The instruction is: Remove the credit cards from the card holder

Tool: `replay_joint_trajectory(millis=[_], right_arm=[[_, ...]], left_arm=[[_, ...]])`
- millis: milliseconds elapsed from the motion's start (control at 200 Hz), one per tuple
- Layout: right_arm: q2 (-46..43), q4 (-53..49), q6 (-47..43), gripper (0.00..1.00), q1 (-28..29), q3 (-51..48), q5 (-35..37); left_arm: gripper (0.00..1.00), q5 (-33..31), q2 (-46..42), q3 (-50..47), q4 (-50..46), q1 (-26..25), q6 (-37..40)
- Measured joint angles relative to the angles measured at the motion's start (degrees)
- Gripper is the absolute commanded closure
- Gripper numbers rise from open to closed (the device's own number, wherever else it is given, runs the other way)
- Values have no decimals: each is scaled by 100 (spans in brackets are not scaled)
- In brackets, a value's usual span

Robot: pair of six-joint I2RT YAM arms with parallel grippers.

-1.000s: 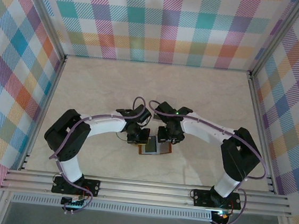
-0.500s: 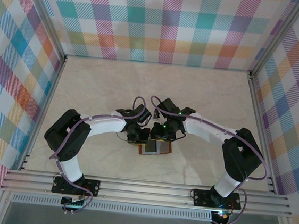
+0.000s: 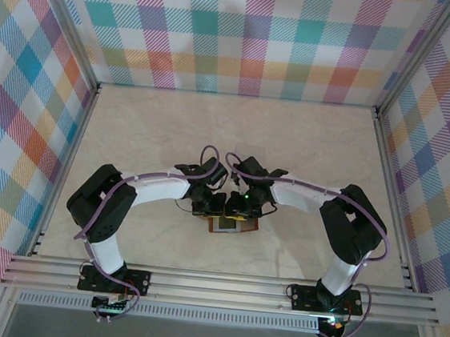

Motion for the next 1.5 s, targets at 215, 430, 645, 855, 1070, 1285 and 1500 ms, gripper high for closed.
replay_joint_trajectory(millis=[215, 430, 645, 855, 1070, 1285, 1500], right_arm=[[9, 28, -4, 71, 0, 0, 92], [28, 33, -22, 71, -2, 0, 173], [68, 61, -22, 70, -2, -37, 175], [70, 63, -24, 68, 0, -37, 223], [70, 61, -26, 67, 0, -37, 269], [68, 33, -44, 67, 0, -37, 404], [55, -9, -46, 67, 0, -37, 496]], left_arm=[[98, 0, 0, 0, 0, 0, 0], [98, 0, 0, 0, -2, 0, 0], [98, 0, 0, 0, -2, 0, 0], [98, 0, 0, 0, 0, 0, 0], [98, 0, 0, 0, 2, 0, 0], [98, -4, 2, 0, -2, -2, 2], [98, -7, 2, 0, -2, 0, 2]])
